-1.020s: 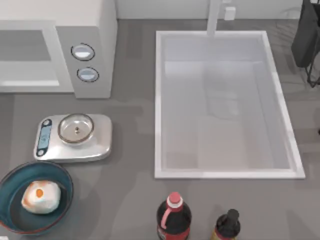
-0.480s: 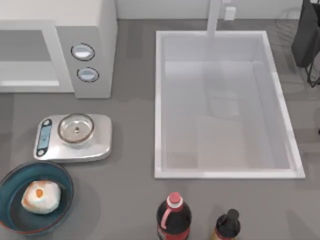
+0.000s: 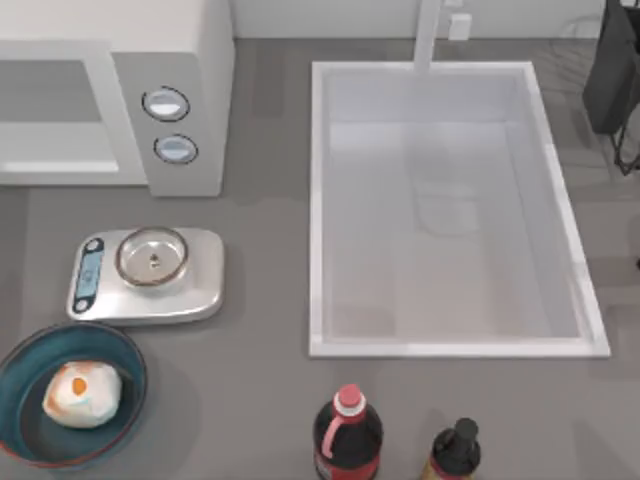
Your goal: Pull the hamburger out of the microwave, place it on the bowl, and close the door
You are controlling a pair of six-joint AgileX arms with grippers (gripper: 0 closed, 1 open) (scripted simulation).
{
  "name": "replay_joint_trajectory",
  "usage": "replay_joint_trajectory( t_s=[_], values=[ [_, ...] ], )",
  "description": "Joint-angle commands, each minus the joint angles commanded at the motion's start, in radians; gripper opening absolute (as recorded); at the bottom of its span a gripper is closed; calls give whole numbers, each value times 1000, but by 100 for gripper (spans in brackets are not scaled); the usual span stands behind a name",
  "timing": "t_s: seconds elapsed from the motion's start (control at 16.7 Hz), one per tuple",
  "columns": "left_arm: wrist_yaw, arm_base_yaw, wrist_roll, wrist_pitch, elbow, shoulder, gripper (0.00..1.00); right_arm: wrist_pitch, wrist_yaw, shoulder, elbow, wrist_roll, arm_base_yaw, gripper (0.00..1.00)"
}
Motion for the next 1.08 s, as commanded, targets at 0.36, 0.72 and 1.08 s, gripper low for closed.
replay_joint_trajectory(
  t_s=[0.36,0.72,1.08],
  values=[
    [-6,-204,-178,28,-297,-171,0,0,0,0,0,0,0,100],
    [-6,-216,-188,29,-314,-181,0,0,0,0,0,0,0,100],
    [112,-96,-186,148,-301,-57,0,0,0,0,0,0,0,100]
  ],
)
